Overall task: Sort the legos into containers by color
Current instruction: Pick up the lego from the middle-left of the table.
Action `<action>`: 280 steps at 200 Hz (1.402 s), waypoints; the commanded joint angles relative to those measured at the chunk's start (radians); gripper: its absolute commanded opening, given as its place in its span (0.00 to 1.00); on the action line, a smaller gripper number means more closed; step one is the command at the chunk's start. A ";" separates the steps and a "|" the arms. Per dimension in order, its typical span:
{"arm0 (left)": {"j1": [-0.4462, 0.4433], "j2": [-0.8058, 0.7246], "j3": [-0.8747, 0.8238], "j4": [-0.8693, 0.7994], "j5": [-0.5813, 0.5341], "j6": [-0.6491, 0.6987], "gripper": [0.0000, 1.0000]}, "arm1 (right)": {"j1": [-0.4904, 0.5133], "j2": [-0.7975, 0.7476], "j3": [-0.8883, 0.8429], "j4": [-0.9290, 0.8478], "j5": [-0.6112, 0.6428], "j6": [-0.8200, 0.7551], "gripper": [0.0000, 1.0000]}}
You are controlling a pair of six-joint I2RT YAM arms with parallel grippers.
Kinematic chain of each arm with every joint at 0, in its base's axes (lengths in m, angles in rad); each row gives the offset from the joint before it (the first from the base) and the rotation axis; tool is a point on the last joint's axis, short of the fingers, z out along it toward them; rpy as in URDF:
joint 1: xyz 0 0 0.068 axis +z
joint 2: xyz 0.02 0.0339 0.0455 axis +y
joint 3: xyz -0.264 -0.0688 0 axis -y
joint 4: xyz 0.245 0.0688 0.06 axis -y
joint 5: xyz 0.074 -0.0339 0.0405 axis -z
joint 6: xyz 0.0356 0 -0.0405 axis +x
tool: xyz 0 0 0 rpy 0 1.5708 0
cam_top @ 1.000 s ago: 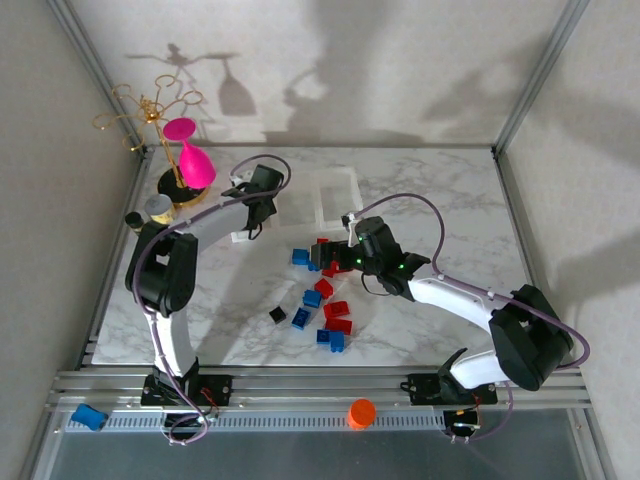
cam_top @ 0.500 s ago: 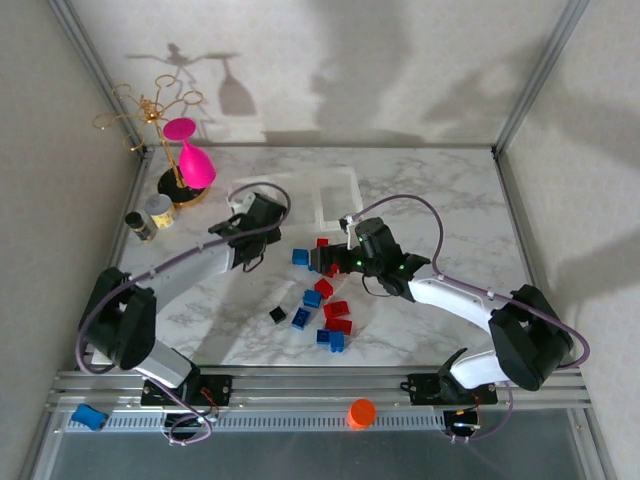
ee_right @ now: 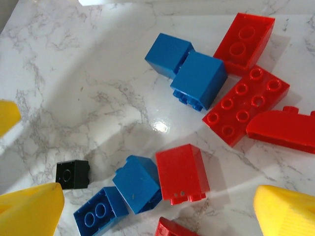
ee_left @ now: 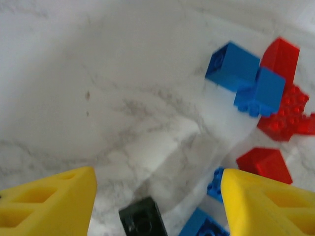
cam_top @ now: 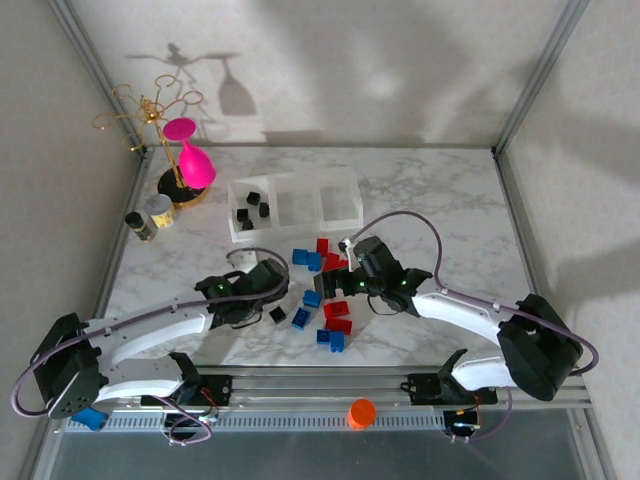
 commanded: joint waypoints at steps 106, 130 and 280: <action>-0.174 0.266 -0.018 -0.007 -0.020 -0.254 0.65 | 0.017 -0.035 -0.046 -0.008 0.089 -0.001 0.99; -0.173 0.300 -0.013 0.000 -0.030 -0.247 0.62 | 0.017 -0.033 -0.045 -0.006 0.092 -0.002 0.99; -0.167 0.303 -0.036 0.009 -0.061 -0.235 0.35 | 0.016 -0.023 -0.023 -0.012 0.095 -0.007 0.99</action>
